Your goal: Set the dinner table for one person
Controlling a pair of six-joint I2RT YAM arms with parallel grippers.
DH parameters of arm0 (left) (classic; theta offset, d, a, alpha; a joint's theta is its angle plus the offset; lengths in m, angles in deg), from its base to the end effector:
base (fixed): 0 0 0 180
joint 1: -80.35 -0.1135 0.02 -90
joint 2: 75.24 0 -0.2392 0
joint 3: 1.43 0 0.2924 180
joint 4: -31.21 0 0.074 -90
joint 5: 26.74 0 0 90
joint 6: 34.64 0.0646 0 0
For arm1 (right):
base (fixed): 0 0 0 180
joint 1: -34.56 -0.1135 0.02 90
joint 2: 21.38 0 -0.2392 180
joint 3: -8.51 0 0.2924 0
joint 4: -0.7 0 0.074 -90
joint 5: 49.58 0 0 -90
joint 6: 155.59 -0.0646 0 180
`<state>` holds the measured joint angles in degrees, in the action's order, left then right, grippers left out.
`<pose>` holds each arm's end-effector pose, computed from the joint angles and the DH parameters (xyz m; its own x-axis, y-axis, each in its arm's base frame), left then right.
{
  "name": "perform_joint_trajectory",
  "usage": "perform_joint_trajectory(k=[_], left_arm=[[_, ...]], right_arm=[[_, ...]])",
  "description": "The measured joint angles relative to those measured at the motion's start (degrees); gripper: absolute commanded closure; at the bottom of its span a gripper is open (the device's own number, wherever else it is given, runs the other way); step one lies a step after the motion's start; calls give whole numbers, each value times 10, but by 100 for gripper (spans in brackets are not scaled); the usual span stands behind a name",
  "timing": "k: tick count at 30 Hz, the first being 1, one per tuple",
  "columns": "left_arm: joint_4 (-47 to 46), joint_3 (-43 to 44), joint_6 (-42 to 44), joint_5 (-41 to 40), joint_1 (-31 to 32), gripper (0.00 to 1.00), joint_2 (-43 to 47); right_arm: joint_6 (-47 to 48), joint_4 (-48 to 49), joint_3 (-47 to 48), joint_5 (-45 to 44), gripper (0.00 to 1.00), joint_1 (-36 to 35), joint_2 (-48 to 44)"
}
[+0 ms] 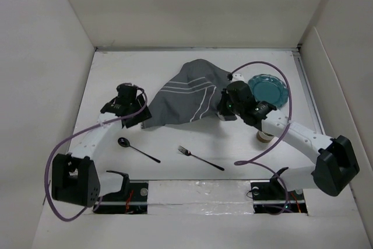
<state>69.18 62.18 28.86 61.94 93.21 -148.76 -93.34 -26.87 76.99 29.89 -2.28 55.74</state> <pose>0.3251 -0.0727 0.1898 -0.7397 -0.2887 -0.6078 -0.1370 0.9490 -0.2840 0.3006 0.2104 0.2215 -0.6379 0.0941 -0.7643 -0.1971 0.9395 0.2801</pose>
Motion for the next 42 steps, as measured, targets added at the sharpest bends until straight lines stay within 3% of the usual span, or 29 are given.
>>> perform_joint_trajectory(k=[2, 5, 6, 9, 12, 14, 16, 19, 20, 23, 27, 34, 42], left_arm=[[4, -53, -51, 2, -2, 40, 44], [2, -115, -124, 5, -3, 38, 116], [2, -129, -144, 6, -3, 38, 134], [-6, -161, -204, 8, -3, 38, 163], [-20, -173, -253, 9, -3, 36, 162], [-34, -176, -282, 9, -3, 36, 157], [-54, -176, -307, 9, -4, 38, 147], [-81, -176, -335, 7, -3, 45, 122], [-88, -177, -342, 4, -3, 47, 111], [-101, -177, -355, -8, -3, 52, 77], [-101, -177, -360, -19, -3, 55, 35], [-110, -177, -370, -31, -3, 56, 9], [-144, -147, -368, -26, -5, 85, -62]], right_arm=[[-4, -14, -18, 0, 97, 0, -11], [-14, -38, -40, 0, 78, 0, -26], [-17, -44, -46, 0, 63, 0, -31], [-21, -68, -62, 0, 43, 3, -55], [-21, -89, -63, 2, 37, 8, -78], [-20, -99, -63, 5, 38, 12, -95], [-18, -108, -63, 9, 54, 14, -112], [-17, -114, -63, 16, 91, 17, -136], [-16, -114, -63, 21, 99, 19, -143], [-16, -115, -68, 30, 100, 26, -164], [-20, -120, -83, 38, 84, 39, -180], [-25, -121, -124, 52, 79, 54, -217], [-28, -122, -125, 60, 73, 61, -223]])
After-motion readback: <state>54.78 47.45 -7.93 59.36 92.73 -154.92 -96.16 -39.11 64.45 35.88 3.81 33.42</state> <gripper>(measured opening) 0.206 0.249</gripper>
